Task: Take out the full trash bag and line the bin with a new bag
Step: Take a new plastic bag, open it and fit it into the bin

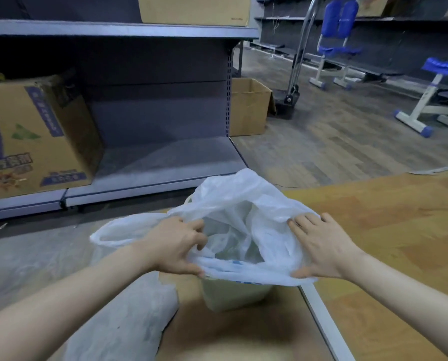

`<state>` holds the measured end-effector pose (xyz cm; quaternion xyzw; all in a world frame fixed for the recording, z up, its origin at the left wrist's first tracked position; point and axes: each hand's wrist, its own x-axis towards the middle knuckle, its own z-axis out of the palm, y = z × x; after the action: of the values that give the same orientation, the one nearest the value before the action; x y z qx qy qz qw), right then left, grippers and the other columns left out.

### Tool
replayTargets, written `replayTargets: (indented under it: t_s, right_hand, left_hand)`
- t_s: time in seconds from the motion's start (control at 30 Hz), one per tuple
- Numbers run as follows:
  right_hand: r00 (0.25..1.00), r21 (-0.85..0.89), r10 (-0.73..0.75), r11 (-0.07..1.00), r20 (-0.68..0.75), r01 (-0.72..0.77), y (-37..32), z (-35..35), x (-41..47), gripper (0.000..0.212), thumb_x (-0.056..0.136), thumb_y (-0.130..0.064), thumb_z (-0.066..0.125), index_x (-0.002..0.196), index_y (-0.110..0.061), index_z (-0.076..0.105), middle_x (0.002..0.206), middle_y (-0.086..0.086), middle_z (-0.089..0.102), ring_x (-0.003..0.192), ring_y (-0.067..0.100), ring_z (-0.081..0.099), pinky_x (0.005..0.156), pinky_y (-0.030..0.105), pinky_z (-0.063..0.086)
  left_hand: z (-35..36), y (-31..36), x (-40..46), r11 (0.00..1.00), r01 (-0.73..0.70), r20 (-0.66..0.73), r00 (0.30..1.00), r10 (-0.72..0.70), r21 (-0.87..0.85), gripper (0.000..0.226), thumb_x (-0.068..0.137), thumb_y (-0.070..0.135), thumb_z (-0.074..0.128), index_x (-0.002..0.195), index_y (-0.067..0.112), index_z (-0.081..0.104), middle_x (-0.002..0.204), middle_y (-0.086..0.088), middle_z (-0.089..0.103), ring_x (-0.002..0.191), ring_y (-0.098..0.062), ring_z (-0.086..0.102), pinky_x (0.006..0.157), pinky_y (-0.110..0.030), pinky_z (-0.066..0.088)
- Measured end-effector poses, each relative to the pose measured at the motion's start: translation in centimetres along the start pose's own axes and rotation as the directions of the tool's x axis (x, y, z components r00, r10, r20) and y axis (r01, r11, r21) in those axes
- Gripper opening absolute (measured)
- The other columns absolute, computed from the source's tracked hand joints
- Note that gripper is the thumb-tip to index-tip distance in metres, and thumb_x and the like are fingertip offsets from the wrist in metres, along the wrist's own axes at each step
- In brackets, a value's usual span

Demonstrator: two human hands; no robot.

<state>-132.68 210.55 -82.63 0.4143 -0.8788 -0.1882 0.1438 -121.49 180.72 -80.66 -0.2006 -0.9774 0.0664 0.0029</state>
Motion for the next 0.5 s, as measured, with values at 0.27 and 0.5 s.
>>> replayTargets:
  t_s: [0.27, 0.5]
  right_hand:
    - [0.974, 0.173, 0.023, 0.983, 0.225, -0.063, -2.6, 0.6, -1.2, 0.115, 0.040, -0.064, 0.067, 0.140, -0.022, 0.030, 0.128, 0.018, 0.041, 0.104, 0.034, 0.058, 0.073, 0.041, 0.053]
    - [0.957, 0.122, 0.008, 0.991, 0.290, -0.045, -1.9, -0.8, 1.0, 0.110, 0.066, -0.059, 0.069, 0.149, -0.020, 0.008, 0.147, 0.009, 0.020, 0.126, 0.026, 0.037, 0.089, 0.035, 0.044]
  left_hand:
    - [2.7, 1.3, -0.1, 0.983, -0.026, -0.249, 0.968, -0.021, -0.181, 0.051, 0.072, 0.065, 0.043, 0.050, 0.024, 0.063, 0.093, 0.007, 0.061, 0.069, -0.008, 0.060, 0.067, -0.023, 0.038]
    - [1.9, -0.2, -0.5, 0.822, 0.434, 0.260, 0.897, -0.356, -0.369, 0.139, 0.021, 0.097, 0.035, 0.144, 0.034, 0.022, 0.124, -0.003, 0.032, 0.125, -0.023, 0.027, 0.103, -0.032, 0.027]
